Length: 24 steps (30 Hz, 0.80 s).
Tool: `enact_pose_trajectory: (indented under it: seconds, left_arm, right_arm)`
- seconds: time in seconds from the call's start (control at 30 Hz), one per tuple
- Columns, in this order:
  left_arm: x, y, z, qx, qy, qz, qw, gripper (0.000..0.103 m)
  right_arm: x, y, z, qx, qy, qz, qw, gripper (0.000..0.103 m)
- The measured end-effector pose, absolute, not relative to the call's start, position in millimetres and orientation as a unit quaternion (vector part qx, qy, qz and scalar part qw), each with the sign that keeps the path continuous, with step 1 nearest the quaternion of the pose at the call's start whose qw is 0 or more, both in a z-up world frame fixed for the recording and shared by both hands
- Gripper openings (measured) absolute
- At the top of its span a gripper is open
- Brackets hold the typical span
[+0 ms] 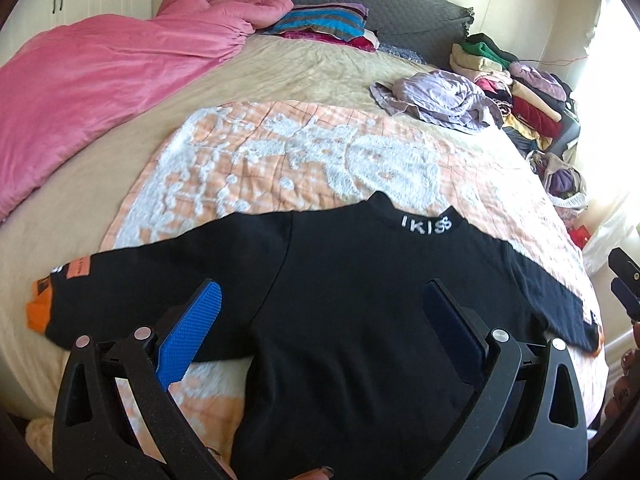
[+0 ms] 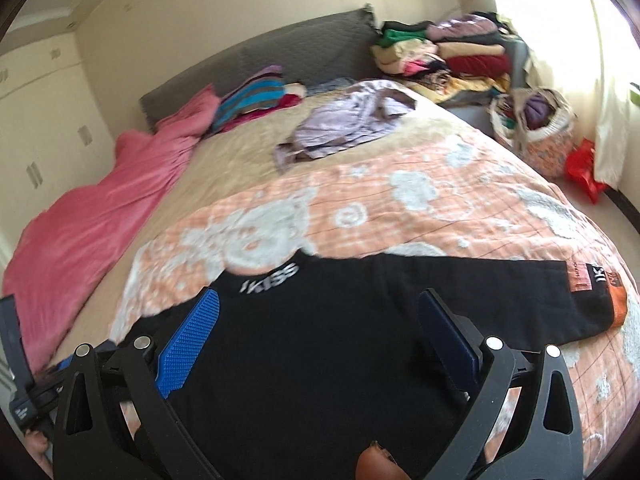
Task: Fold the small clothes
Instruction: 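Move the right gripper to the orange sleeve cuff and grasp it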
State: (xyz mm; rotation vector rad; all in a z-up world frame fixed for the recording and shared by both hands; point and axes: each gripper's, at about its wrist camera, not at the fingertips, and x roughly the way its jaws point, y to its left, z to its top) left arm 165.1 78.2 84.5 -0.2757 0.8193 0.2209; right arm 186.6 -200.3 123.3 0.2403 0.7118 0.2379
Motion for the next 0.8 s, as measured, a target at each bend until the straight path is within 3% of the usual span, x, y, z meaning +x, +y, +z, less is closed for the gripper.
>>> enact_pose_trajectory:
  seconds: [0.33, 0.8]
  left_arm:
    - [216, 55, 84, -0.12, 0.406, 0.087, 0.902, 0.095]
    - [252, 10, 45, -0.118, 0.43, 0.023, 0.895, 0.095]
  right_arm:
    - [228, -264, 101, 0.171, 0.354, 0.033, 0.919, 0.099]
    - [227, -359, 50, 0.242, 0.358, -0.113, 0.895, 0.099]
